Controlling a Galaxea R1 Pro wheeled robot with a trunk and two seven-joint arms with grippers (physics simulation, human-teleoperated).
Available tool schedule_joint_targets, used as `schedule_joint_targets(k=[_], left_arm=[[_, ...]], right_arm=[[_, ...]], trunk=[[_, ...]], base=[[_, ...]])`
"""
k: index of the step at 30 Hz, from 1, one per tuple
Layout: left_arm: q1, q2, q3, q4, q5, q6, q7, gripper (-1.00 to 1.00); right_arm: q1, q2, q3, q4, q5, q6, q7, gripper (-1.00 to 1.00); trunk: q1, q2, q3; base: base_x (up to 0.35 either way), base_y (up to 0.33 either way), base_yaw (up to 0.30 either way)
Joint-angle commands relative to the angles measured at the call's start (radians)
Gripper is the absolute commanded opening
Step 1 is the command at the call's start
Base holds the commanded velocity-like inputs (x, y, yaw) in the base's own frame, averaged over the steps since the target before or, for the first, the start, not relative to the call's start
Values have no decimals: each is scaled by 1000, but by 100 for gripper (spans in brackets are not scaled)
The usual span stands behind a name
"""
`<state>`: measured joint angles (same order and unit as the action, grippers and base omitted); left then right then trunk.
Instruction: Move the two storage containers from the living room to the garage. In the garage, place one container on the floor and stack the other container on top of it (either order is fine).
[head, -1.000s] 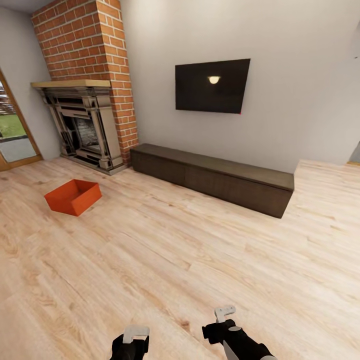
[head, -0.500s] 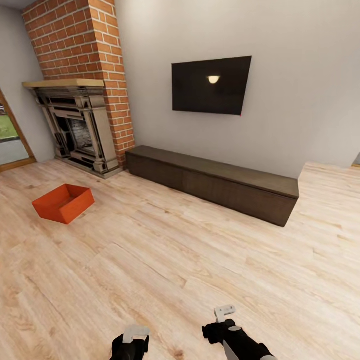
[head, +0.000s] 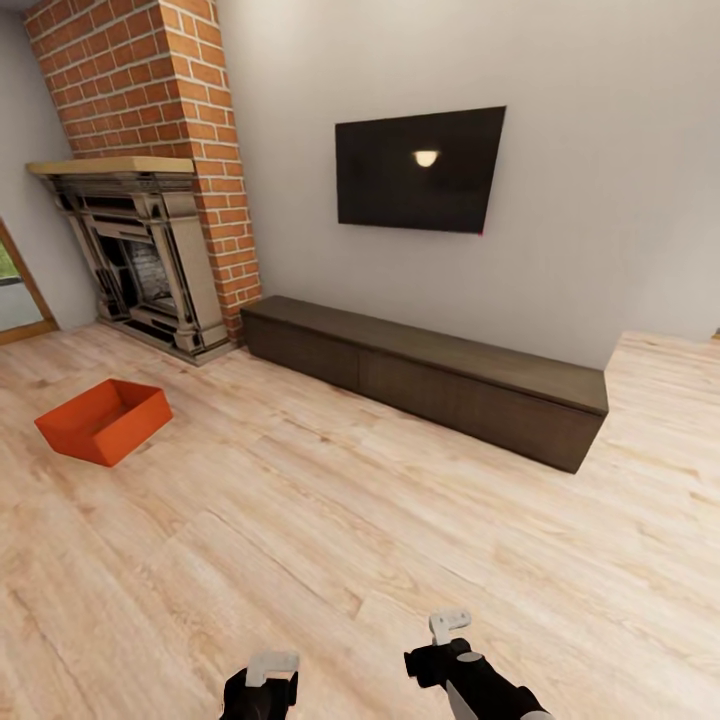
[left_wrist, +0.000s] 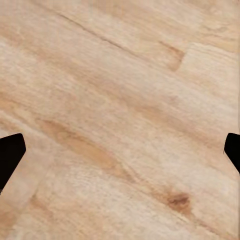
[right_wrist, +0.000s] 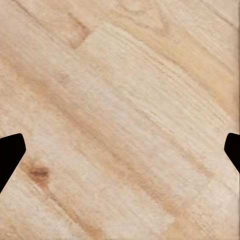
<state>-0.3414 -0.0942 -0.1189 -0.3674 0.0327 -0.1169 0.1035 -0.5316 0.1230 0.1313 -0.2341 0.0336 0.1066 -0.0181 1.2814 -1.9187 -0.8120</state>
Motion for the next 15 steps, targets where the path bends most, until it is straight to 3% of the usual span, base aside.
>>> schedule_joint_targets(k=[1,15], left_arm=[[-1,1,-8,1,3,-4,8,100],[-1,1,-8,1,4,-4,8,100]], right_arm=[[0,0,5,-2,4,7,-2,100],[0,0,5,-2,4,7,-2,100]], trunk=[[0,0,-1],[0,0,-1]], base=[[344,-119,0],[344,-121,0]])
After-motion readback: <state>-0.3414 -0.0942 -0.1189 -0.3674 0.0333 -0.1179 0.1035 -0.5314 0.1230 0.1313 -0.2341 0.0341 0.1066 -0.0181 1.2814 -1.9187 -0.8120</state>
